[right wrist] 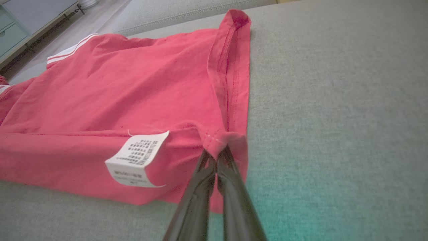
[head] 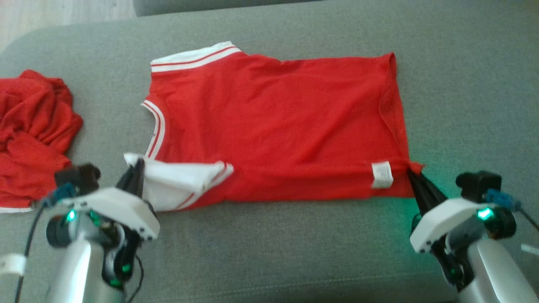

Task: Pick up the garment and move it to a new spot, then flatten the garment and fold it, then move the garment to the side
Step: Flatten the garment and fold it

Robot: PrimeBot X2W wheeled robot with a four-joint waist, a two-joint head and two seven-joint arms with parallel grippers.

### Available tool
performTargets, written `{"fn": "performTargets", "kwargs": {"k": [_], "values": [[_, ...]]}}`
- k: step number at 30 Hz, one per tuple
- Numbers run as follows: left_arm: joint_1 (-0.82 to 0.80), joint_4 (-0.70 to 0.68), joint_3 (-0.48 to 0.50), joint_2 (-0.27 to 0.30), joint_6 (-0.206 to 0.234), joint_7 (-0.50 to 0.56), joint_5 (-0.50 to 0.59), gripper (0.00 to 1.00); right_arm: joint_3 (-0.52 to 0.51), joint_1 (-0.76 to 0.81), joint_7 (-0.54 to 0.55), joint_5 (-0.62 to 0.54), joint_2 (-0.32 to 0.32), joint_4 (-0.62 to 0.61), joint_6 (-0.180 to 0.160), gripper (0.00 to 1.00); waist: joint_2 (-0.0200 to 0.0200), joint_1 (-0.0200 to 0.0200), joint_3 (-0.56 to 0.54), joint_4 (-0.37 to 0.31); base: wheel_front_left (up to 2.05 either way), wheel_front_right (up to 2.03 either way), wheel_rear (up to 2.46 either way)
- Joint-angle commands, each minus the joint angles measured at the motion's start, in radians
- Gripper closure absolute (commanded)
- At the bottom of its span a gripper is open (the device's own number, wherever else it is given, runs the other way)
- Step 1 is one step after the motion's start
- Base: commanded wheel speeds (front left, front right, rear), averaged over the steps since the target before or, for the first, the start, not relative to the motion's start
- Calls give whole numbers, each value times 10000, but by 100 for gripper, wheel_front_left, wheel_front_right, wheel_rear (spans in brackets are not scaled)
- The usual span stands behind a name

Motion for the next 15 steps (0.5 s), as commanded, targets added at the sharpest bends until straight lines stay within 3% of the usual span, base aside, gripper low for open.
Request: {"fn": "performTargets", "kwargs": {"k": [1, 2, 3, 4, 5, 6, 10, 15], "values": [[-645, -120, 371, 301, -70, -86, -117, 100, 268, -477, -222, 80, -165, -153, -9, 100, 0, 1, 114, -50, 0, 0, 0], [-823, 49, 363, 295, -115, -107, -153, 100, 326, -610, -306, 100, -189, -32, -9, 100, 0, 1, 168, -58, 0, 0, 0], [-979, 223, 354, 289, -163, -111, -198, 100, 373, -732, -384, 137, -197, 91, -9, 91, 0, 1, 227, -71, 0, 0, 0], [-1128, 375, 352, 267, -238, -148, -271, 88, 415, -841, -460, 168, -201, 217, -9, 55, 0, 1, 285, -83, 0, 0, 0], [-1255, 521, 361, 246, -262, -217, -305, 56, 447, -940, -618, 174, -206, 303, -9, 9, 0, 1, 329, -84, 0, 0, 0], [-1348, 661, 354, 244, -272, -293, -297, 0, 461, -1019, -794, 173, -196, 383, -9, 0, 0, 1, 370, -95, 0, 0, 0], [-1541, 880, 366, 170, -275, -836, -241, 0, 467, -1143, -1483, 101, -145, 476, -9, 0, 0, 1, 464, -83, 0, 0, 0], [-1343, 834, 370, 13, 72, -2529, 279, 0, 426, -1032, -2846, -354, -153, 232, -9, 0, 0, 1, 480, -42, 0, 0, 0]]}}
